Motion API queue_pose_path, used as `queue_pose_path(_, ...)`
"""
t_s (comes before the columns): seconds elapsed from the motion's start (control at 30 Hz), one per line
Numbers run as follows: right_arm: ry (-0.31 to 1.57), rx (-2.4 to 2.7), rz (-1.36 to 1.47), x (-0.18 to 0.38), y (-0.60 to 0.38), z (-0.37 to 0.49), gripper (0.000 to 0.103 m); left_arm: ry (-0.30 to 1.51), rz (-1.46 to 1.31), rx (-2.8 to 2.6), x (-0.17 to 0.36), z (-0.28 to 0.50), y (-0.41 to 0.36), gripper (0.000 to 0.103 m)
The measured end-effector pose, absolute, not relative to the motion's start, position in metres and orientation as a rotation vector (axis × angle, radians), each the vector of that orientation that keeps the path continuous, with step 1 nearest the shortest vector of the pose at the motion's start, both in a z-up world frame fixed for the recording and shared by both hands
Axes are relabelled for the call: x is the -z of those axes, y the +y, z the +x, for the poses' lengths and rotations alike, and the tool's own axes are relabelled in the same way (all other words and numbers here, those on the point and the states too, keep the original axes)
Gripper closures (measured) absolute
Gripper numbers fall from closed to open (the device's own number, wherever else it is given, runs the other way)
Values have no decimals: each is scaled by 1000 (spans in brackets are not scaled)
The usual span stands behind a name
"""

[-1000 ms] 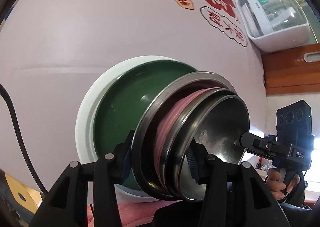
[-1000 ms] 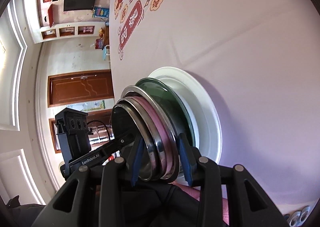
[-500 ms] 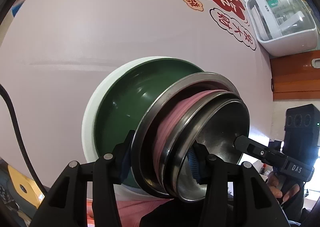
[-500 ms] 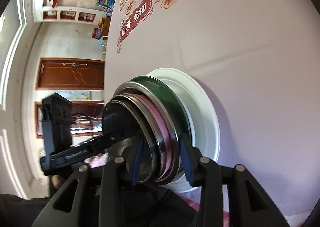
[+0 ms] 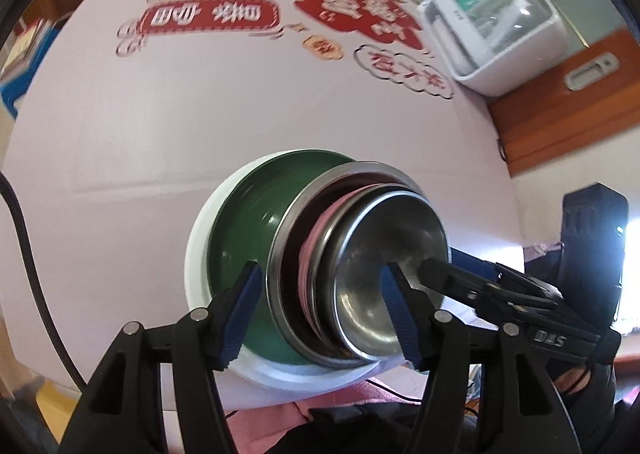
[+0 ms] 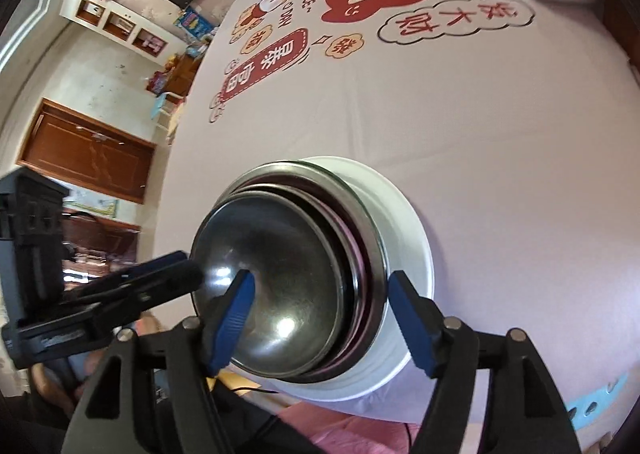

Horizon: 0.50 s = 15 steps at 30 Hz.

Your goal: Organize plates and bowls

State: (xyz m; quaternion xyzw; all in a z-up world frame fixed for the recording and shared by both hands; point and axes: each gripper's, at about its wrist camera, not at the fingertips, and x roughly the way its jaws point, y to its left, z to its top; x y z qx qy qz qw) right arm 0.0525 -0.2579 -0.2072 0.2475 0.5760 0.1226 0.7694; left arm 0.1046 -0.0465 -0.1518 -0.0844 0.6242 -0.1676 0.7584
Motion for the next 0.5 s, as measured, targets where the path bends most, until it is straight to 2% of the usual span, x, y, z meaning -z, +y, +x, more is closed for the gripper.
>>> queue_pose_path(0.3,1111,-156,482,181,-236,14,29,1278,-119,367,127,74,-28,42)
queue_pose_path(0.4,1061,-115,479,173,-230,-1,28,1252,-118,351,125,65,-24,36)
queue_pose_path(0.5,1028,-87,462,168,-223,-13,25,1233,-123,317,120,53,-17,35)
